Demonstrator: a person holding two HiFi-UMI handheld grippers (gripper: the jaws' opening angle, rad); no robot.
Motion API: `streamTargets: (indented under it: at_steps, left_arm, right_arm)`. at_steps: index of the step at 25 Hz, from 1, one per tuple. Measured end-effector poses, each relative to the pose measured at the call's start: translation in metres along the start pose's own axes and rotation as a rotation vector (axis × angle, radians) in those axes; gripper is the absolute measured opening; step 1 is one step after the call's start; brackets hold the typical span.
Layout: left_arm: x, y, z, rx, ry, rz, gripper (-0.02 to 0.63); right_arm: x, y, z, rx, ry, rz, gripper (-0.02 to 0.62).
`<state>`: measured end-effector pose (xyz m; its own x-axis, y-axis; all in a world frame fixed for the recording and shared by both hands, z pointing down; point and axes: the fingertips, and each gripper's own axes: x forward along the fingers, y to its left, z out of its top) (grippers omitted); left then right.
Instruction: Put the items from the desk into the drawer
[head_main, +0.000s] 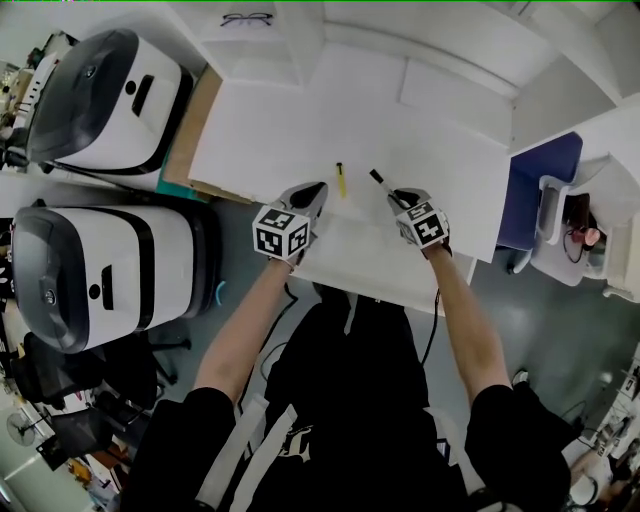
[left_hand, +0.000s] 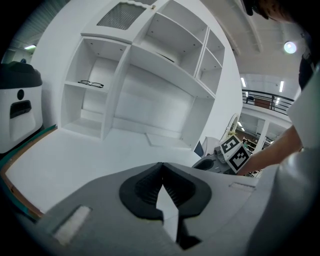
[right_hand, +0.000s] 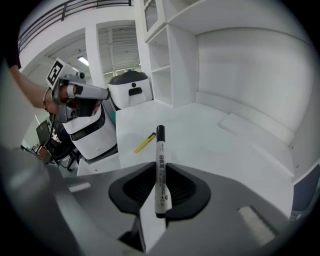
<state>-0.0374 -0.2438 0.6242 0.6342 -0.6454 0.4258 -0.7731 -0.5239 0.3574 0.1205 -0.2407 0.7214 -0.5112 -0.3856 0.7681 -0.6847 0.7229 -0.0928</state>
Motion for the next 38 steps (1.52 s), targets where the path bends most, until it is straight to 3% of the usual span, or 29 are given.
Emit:
streamTargets:
  at_steps: [6,11,22,38]
  left_arm:
    - [-0.016,-0.018,0.019,0.0,-0.059,-0.017,0.0]
    - [-0.032,-0.034,0.037,0.048,-0.095,-0.02,0.0]
    - [-0.068,-0.055,0.115,0.142,-0.254,-0.025,0.0]
    - [-0.074,-0.073,0.135,0.171,-0.282,-0.074,0.0]
  right_arm:
    - [-0.038,0.0,0.038,0.013,-0.124,-0.062,0.069]
    - [-0.077,0.007,0.069,0.051,-0.236,-0.106,0.068]
    - [-0.165,0.018,0.123,0.118,-0.48,-0.205,0.069]
    - [-0.212,0.023,0.126,0.146,-0.578,-0.25,0.069]
